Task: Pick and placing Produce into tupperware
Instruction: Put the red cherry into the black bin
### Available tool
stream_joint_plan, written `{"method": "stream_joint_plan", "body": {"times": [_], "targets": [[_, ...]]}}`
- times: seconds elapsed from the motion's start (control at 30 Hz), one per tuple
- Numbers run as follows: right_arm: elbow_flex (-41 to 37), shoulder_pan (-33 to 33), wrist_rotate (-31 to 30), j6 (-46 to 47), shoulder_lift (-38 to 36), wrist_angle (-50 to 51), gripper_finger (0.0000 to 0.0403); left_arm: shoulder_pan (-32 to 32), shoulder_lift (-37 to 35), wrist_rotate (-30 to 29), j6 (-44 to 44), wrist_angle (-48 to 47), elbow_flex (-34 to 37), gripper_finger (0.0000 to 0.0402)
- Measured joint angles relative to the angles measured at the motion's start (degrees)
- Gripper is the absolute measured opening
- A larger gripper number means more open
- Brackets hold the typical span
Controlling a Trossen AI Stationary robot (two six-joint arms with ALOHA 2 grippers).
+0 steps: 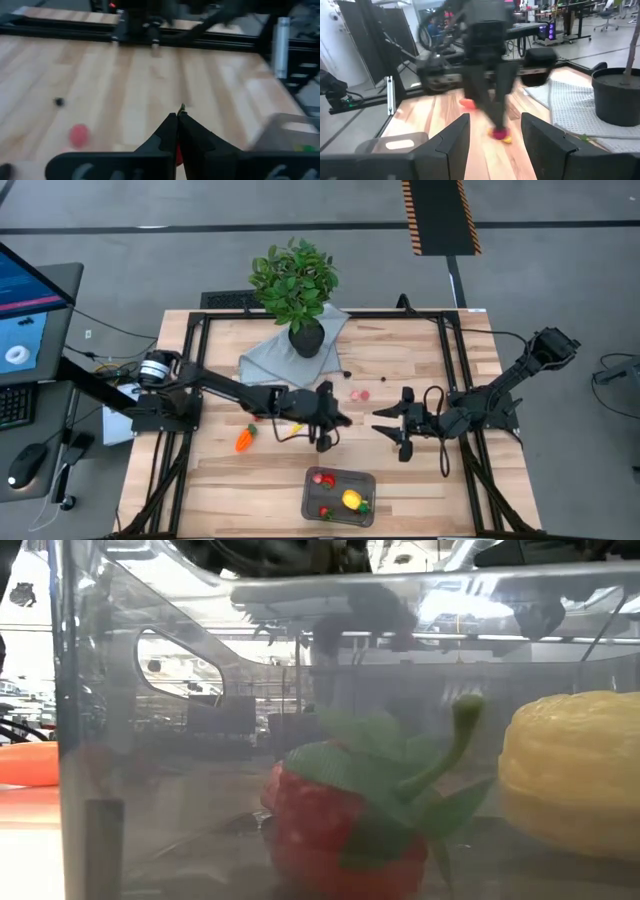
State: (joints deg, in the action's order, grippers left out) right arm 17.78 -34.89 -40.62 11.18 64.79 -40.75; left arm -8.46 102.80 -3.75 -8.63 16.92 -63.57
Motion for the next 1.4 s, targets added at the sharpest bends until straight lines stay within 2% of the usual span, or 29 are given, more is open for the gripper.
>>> {"method": "stream_joint_plan", "body": {"times": [0.33, 0.7, 0.8, 1.1, 1.23, 1.4], "targets": [[0.0, -0.1, 0.0, -0.1, 0.0, 0.1, 0.0201, -10.6, -1.0, -0.2, -5.6, -0.5, 0.1, 0.0], [0.0, -0.1, 0.0, 0.5, 0.0, 0.5, 0.0201, -21.6, -0.1, -10.3, -8.8, -1.1, 0.0, 0.0], [0.0, -0.1, 0.0, 0.8, 0.0, 0.7, 0.0201, -23.2, 1.5, -13.0, -9.4, -1.3, 0.0, 0.0], [0.0, -0.1, 0.1, 1.4, 0.0, 1.4, 0.0201, -23.9, 8.3, -13.1, -12.1, 4.0, 0.0, 0.0], [0.0, -0.1, 0.1, 1.4, 0.1, 1.8, 0.0201, -24.0, 8.9, -15.6, -14.6, 4.5, 0.0, 0.0001], [0.0, -0.1, 0.1, 1.5, 0.1, 1.9, 0.0201, -23.8, 8.9, -16.9, -14.3, 4.1, 0.0, 0.0028]]}}
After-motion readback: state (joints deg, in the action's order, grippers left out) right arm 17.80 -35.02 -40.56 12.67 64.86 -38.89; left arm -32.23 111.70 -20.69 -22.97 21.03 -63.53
